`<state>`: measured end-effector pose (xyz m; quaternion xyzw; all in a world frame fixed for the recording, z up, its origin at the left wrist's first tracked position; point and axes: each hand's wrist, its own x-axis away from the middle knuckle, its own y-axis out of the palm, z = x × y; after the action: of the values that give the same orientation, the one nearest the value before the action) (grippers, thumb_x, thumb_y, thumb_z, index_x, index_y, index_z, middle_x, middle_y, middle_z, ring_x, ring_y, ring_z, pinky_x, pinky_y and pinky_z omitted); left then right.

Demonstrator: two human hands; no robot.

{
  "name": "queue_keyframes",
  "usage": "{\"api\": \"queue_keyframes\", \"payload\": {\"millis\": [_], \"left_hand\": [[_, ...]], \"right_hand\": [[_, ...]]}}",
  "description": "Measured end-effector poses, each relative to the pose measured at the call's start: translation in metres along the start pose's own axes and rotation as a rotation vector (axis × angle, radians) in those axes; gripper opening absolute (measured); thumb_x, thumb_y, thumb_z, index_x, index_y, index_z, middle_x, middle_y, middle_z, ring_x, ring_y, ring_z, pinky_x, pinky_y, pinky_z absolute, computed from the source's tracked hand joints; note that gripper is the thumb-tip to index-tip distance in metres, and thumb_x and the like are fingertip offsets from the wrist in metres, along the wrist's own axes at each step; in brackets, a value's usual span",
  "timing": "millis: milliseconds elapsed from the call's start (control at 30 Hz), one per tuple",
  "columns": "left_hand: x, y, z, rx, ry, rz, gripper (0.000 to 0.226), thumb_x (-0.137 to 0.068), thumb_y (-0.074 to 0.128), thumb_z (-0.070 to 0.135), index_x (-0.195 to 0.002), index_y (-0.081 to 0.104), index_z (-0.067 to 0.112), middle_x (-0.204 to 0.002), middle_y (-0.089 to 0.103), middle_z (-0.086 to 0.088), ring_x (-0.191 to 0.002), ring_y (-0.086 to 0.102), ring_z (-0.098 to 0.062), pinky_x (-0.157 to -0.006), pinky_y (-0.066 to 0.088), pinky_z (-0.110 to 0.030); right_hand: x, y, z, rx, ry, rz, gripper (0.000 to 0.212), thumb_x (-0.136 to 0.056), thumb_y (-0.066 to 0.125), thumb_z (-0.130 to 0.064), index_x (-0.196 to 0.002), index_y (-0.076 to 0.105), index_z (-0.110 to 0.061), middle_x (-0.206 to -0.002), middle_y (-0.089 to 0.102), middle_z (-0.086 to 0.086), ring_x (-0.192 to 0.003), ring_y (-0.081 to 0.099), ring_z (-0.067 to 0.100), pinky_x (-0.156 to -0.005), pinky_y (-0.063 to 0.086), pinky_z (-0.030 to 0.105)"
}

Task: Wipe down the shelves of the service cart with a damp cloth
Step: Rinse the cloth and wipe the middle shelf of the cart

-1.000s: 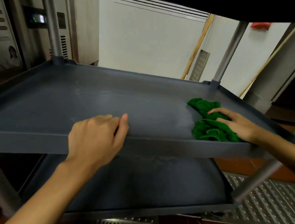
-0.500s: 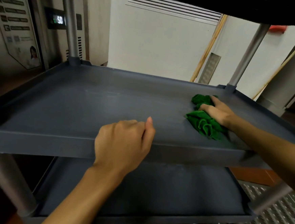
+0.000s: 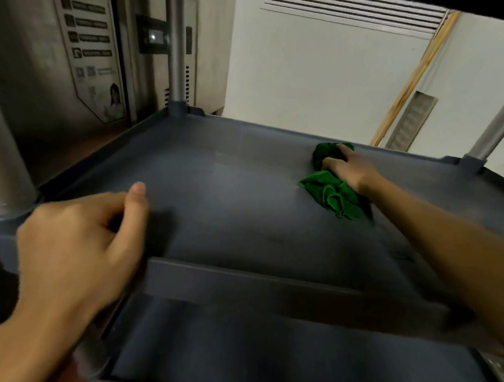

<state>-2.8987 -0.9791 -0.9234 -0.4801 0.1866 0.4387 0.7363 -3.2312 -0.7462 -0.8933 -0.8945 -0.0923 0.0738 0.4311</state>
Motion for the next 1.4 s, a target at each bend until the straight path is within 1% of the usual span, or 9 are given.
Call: {"api": "queue_keyframes", "payload": {"millis": [133,367,500,633,767,867,1100,1267,1400], "left_hand": [[0.004,0.013,0.003,-0.144,0.05,0.121,0.057,-0.1,0.039,0.033,-0.048,0.048,0.013,-0.043,0.048,-0.006,-0.04,0.05,-0.029,-0.044,0.041,-0.037],[0.007,0.023,-0.001,-0.167,0.132,0.216,0.051,-0.1,0.038,0.023,-0.049,0.037,0.017,-0.046,0.042,-0.003,-0.041,0.044,-0.027,-0.053,0.009,-0.017],[0.007,0.022,0.002,-0.151,0.139,0.236,0.05,-0.1,0.037,0.02,-0.05,0.035,0.019,-0.046,0.037,-0.002,-0.042,0.038,-0.022,-0.053,0.008,-0.018],[0.006,0.021,0.002,-0.12,0.147,0.247,0.049,-0.101,0.036,0.02,-0.052,0.032,0.021,-0.045,0.035,-0.001,-0.042,0.031,-0.018,-0.05,0.01,-0.027],[0.005,0.022,0.002,-0.117,0.131,0.255,0.051,-0.101,0.036,0.022,-0.05,0.034,0.02,-0.046,0.033,0.003,-0.04,0.032,-0.02,-0.05,0.01,-0.026],[0.006,0.021,0.004,-0.109,0.108,0.268,0.05,-0.1,0.037,0.023,-0.05,0.033,0.021,-0.046,0.034,0.004,-0.041,0.034,-0.019,-0.049,0.011,-0.025],[0.01,0.015,0.011,-0.098,0.011,0.21,0.054,-0.101,0.039,0.03,-0.048,0.04,0.017,-0.045,0.039,0.002,-0.041,0.039,-0.021,-0.043,0.034,-0.039],[0.009,0.007,0.018,-0.125,-0.006,0.13,0.056,-0.102,0.038,0.036,-0.05,0.045,0.016,-0.048,0.046,0.001,-0.046,0.046,-0.024,-0.048,0.036,-0.037],[0.009,0.003,0.041,-0.124,0.034,0.078,0.054,-0.104,0.04,0.036,-0.057,0.053,0.013,-0.055,0.054,-0.004,-0.053,0.052,-0.03,-0.054,0.034,-0.034]], "right_hand": [[-0.014,0.032,-0.038,-0.023,-0.052,-0.04,0.075,-0.09,0.056,-0.047,-0.155,0.025,-0.026,-0.145,0.048,0.012,-0.12,0.054,0.033,-0.102,0.044,0.04],[-0.026,0.089,-0.111,-0.07,-0.189,-0.131,0.072,-0.075,0.055,-0.045,-0.146,0.042,-0.035,-0.127,0.063,0.007,-0.105,0.064,0.028,-0.096,0.05,0.038],[-0.015,0.112,-0.149,-0.077,-0.32,-0.243,0.059,-0.085,0.053,-0.037,-0.143,0.047,-0.036,-0.134,0.06,0.003,-0.087,0.06,0.014,-0.079,0.048,0.026],[0.007,0.123,-0.166,-0.09,-0.391,-0.315,0.05,-0.092,0.051,-0.029,-0.141,0.05,-0.035,-0.121,0.064,0.002,-0.068,0.058,0.006,-0.062,0.042,0.021],[0.039,0.128,-0.173,-0.127,-0.46,-0.336,0.045,-0.09,0.056,-0.033,-0.135,0.056,-0.04,-0.143,0.053,-0.002,-0.107,0.062,0.017,-0.093,0.047,0.026],[0.07,0.133,-0.174,-0.141,-0.489,-0.368,0.044,-0.088,0.058,-0.041,-0.132,0.056,-0.043,-0.147,0.05,-0.002,-0.121,0.056,0.02,-0.107,0.043,0.034],[0.137,0.129,-0.171,0.004,-0.64,-0.353,0.053,-0.094,0.051,-0.045,-0.145,0.043,-0.034,-0.155,0.038,0.004,-0.138,0.039,0.029,-0.113,0.034,0.044],[0.155,0.102,-0.145,-0.023,-0.648,-0.364,0.05,-0.097,0.05,-0.037,-0.147,0.042,-0.03,-0.151,0.042,0.005,-0.133,0.045,0.025,-0.104,0.037,0.029],[0.161,0.077,-0.113,0.001,-0.615,-0.346,0.051,-0.098,0.049,-0.035,-0.148,0.04,-0.031,-0.155,0.037,0.006,-0.136,0.042,0.026,-0.106,0.035,0.029]]}}
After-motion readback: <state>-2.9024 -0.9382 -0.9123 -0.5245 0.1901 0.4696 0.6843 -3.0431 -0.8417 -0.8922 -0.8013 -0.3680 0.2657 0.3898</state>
